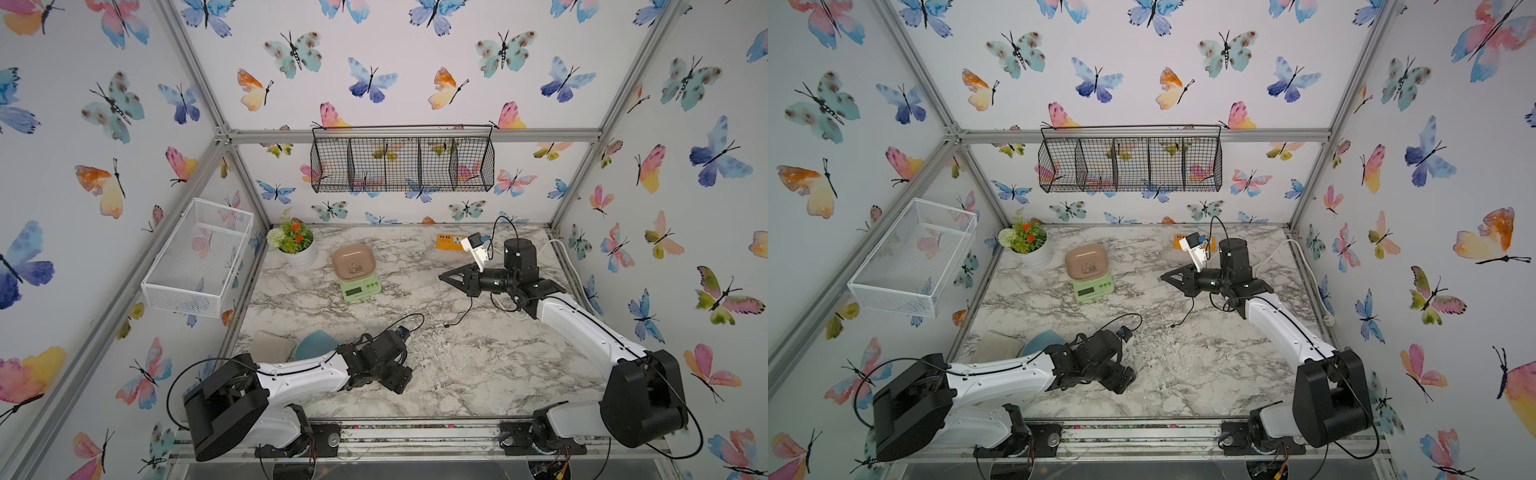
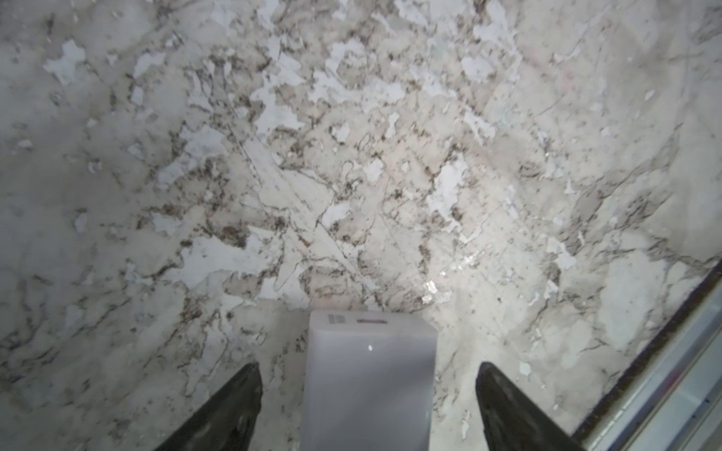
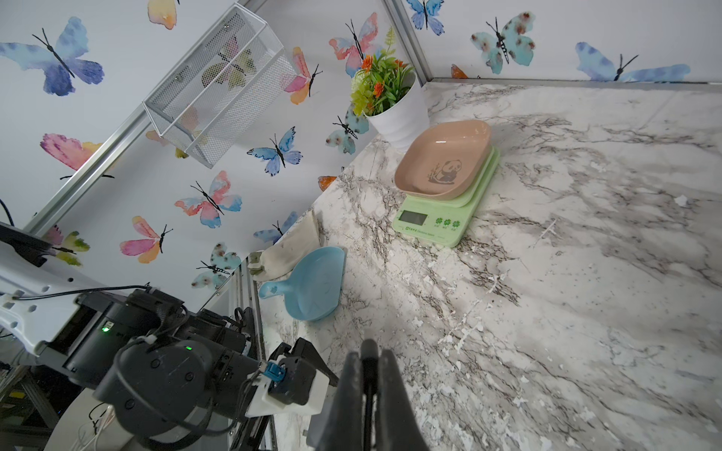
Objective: Charge the electronic scale
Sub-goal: Pick up the plug from the center of the board.
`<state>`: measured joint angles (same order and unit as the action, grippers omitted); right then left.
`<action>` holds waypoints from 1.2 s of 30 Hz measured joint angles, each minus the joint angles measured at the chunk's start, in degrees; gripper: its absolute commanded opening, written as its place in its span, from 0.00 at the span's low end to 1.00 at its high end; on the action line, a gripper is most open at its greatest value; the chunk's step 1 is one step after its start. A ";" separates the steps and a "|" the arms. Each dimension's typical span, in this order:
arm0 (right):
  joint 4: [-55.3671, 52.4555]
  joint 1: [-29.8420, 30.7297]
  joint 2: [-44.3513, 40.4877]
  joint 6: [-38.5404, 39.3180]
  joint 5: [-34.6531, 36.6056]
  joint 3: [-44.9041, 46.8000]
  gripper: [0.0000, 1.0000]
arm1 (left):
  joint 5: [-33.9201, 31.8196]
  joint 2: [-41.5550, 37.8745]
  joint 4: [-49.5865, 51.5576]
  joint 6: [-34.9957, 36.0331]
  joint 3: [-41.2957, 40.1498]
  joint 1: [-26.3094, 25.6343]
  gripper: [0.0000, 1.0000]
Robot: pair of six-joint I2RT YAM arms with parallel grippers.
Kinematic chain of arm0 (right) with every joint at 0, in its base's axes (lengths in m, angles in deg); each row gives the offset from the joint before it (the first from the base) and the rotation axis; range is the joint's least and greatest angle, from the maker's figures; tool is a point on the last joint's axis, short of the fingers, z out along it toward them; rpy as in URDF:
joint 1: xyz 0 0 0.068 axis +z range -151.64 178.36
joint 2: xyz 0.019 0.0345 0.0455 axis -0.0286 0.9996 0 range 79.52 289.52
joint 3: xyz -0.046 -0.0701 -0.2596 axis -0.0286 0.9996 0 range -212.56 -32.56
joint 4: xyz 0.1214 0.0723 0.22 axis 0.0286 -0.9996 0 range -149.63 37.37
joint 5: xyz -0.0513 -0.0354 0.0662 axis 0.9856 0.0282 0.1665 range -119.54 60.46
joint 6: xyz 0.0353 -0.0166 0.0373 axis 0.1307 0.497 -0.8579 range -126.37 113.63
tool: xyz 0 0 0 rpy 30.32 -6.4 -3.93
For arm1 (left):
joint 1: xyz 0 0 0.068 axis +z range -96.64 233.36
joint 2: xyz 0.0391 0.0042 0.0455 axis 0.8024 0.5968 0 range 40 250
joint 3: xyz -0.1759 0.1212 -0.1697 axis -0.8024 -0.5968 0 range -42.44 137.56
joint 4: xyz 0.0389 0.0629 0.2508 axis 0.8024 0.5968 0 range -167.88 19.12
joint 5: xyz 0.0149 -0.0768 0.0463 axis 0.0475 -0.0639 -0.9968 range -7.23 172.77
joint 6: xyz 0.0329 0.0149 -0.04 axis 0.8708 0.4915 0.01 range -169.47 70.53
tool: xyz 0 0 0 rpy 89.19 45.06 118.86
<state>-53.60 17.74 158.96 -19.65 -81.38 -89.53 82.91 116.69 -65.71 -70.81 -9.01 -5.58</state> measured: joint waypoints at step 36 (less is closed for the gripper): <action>-0.74 2.75 -5.90 -4.83 -4.57 9.14 0.02 | -10.40 -10.60 -27.28 31.04 -0.07 2.32 0.20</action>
<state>-54.34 20.49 153.06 -24.48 -85.94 -80.40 72.51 106.09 -92.99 -39.77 -9.08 -3.26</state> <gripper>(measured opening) 0.080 0.503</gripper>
